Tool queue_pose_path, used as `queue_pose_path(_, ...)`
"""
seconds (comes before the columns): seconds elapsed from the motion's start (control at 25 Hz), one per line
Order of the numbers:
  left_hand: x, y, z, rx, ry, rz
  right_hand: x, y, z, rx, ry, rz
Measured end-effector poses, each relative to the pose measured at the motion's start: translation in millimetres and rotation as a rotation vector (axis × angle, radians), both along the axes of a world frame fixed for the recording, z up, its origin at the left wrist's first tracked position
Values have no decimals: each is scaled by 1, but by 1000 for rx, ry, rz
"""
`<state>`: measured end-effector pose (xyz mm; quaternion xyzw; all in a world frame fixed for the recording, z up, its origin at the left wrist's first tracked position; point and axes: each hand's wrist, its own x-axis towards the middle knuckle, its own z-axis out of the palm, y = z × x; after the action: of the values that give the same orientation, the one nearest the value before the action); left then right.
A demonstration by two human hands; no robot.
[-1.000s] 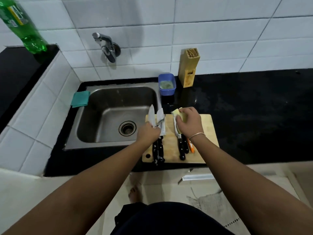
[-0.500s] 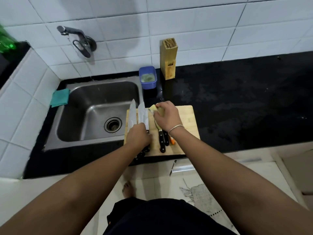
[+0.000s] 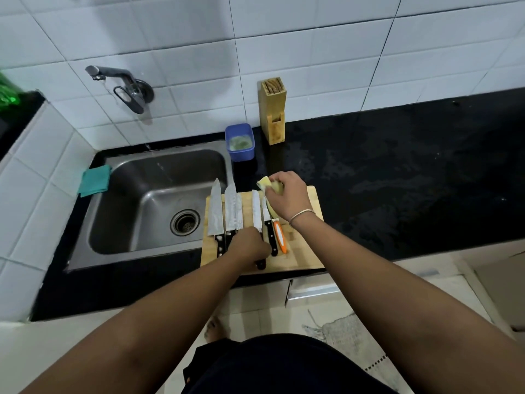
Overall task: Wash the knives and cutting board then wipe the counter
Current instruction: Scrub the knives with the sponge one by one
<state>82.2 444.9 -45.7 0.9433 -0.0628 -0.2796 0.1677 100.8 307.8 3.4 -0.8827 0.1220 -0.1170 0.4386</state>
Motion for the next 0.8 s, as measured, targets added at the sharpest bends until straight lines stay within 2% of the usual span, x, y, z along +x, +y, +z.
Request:
queue_pose_path(0.12,1,-2,6,-21,78,12,5,10,6,-33,-11,45)
queue_pose_path(0.24,9,1,16,-122,174,132,13,25,16,-35,-60,73)
queue_pose_path(0.44,43,41,40,-333,94,278,43,65,40,33,-296,-10)
queue_pose_path(0.52,63,68,48,-495,94,459,66,86,53,82,-324,-34)
queue_pose_path(0.68,108,131,61,-868,247,980,109,132,68,43,-287,53)
queue_pose_path(0.8,148,177,79,-1083,335,1177,138,172,74,-4,-279,125)
